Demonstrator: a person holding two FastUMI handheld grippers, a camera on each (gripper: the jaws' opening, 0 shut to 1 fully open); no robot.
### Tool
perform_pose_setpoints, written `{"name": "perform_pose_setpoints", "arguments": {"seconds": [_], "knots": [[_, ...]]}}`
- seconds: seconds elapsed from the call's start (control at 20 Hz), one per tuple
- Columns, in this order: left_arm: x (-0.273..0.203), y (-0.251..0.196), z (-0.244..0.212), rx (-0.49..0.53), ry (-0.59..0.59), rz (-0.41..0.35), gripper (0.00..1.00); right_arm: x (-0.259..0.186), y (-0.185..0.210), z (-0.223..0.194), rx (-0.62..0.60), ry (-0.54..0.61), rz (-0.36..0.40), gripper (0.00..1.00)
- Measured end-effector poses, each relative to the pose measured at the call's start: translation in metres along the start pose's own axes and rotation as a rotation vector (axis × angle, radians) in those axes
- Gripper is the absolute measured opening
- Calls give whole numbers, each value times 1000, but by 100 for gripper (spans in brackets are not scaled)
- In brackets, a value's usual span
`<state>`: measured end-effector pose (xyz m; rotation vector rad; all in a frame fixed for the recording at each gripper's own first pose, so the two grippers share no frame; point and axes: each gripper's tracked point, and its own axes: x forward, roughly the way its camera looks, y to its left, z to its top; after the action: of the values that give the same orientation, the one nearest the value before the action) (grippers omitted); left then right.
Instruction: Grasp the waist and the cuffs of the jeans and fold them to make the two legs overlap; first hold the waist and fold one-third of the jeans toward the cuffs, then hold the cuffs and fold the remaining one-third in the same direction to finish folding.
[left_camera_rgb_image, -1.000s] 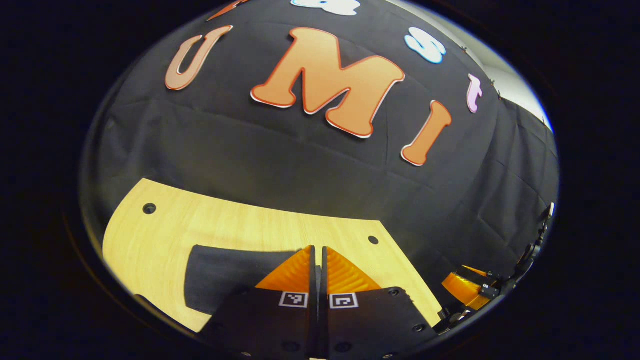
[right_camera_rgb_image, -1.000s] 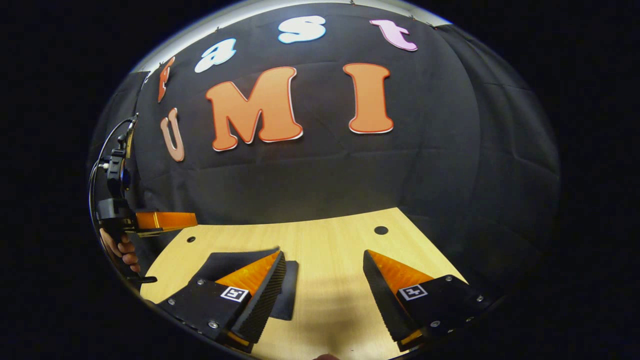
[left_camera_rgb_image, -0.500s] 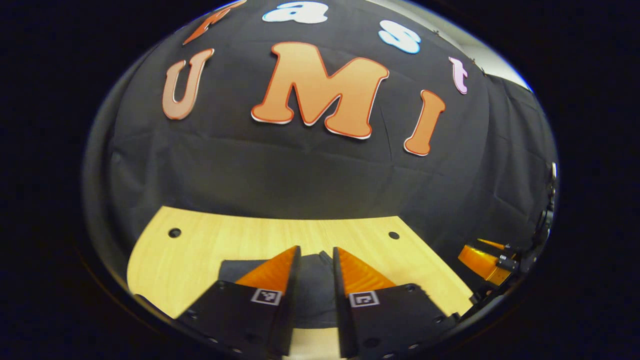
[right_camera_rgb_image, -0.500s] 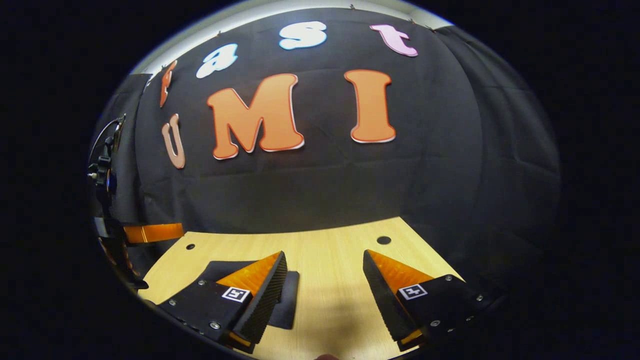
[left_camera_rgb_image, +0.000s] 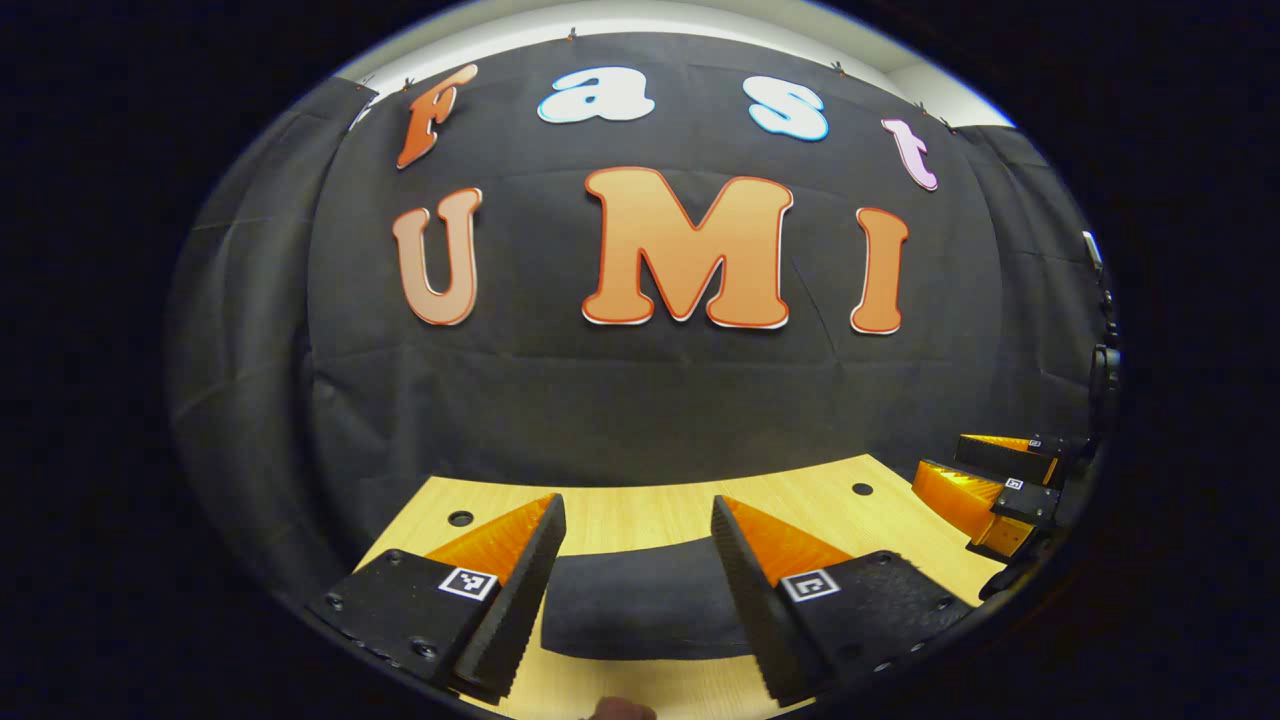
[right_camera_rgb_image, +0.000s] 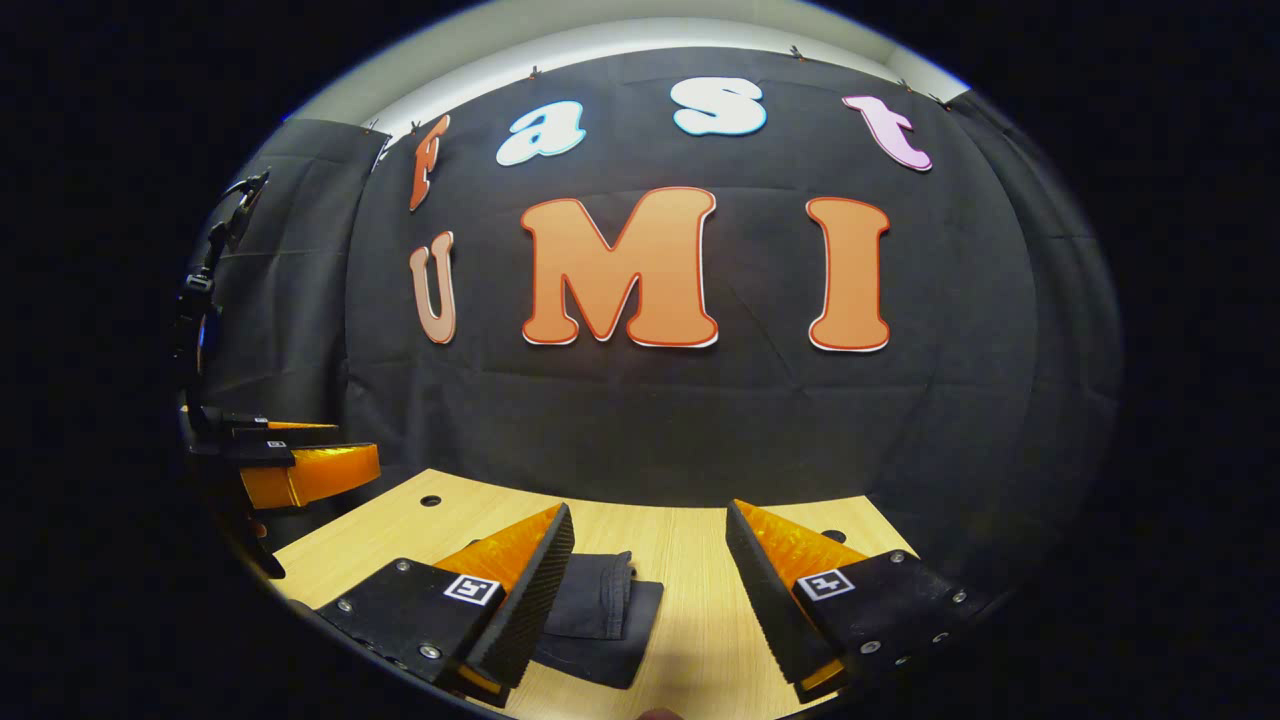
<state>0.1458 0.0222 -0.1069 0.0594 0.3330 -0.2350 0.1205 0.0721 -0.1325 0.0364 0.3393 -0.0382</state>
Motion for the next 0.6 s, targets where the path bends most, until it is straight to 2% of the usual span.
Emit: {"name": "perform_pose_setpoints", "arguments": {"seconds": [0.05,0.15,0.3,0.6], "knots": [[-5,8,1,2,-7,26,92,-2,5,3,-1,-9,7,93],[-16,23,3,-8,-28,52,92,-7,13,11,-9,-24,9,93],[-36,40,7,-24,-57,59,92,-22,27,25,-28,-68,9,92],[-93,65,25,18,-186,50,92,-56,65,41,-37,-138,-5,92]]}}
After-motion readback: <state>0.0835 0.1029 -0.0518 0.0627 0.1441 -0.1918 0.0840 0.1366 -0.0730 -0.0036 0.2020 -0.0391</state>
